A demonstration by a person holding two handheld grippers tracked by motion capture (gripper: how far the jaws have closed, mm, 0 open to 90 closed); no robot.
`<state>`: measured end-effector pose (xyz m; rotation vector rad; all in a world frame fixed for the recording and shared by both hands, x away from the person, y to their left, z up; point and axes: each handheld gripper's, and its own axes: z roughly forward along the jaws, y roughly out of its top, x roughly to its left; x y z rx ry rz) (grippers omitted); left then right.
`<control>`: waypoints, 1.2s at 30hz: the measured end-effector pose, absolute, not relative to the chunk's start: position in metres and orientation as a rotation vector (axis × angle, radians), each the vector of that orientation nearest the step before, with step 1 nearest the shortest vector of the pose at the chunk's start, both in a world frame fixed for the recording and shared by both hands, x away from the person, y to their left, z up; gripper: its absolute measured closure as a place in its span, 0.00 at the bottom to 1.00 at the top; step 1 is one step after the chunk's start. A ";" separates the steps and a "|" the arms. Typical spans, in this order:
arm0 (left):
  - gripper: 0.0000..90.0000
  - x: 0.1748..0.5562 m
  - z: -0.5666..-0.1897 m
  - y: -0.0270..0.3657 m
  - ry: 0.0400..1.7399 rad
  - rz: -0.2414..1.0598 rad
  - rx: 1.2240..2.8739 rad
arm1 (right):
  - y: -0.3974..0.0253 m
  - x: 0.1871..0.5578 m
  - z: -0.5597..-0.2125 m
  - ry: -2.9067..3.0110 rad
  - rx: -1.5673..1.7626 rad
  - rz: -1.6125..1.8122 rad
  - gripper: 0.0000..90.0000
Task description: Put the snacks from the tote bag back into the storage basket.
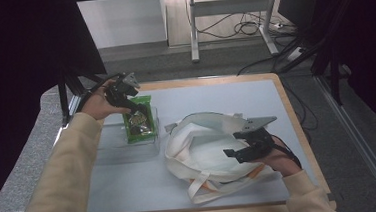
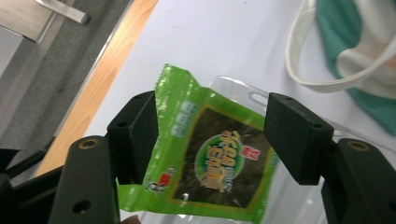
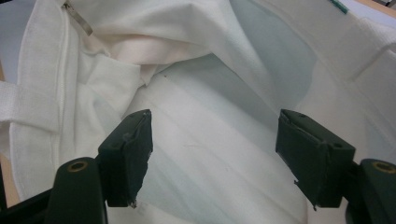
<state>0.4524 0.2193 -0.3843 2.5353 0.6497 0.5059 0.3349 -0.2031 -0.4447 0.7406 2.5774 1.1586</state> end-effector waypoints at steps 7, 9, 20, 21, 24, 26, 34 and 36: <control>0.39 0.433 -0.384 0.222 0.696 0.471 2.485 | -0.204 0.336 -0.441 2.568 0.728 1.185 0.30; 0.40 0.423 -0.384 0.221 0.718 0.463 2.467 | -0.204 0.335 -0.440 2.564 0.726 1.194 0.30; 0.39 0.376 -0.392 0.220 0.755 0.400 2.422 | -0.202 0.331 -0.434 2.543 0.721 1.211 0.30; 0.39 0.372 -0.394 0.220 0.754 0.390 2.422 | -0.202 0.331 -0.433 2.542 0.720 1.212 0.30; 0.39 0.359 -0.399 0.219 0.758 0.383 2.419 | -0.202 0.332 -0.433 2.541 0.723 1.213 0.30; 0.39 0.353 -0.401 0.218 0.752 0.379 2.413 | -0.202 0.333 -0.433 2.543 0.724 1.210 0.30; 0.38 0.325 -0.414 0.214 0.748 0.356 2.351 | -0.203 0.331 -0.432 2.543 0.719 1.219 0.30; 0.38 0.320 -0.419 0.214 0.752 0.352 2.355 | -0.204 0.332 -0.432 2.542 0.719 1.219 0.29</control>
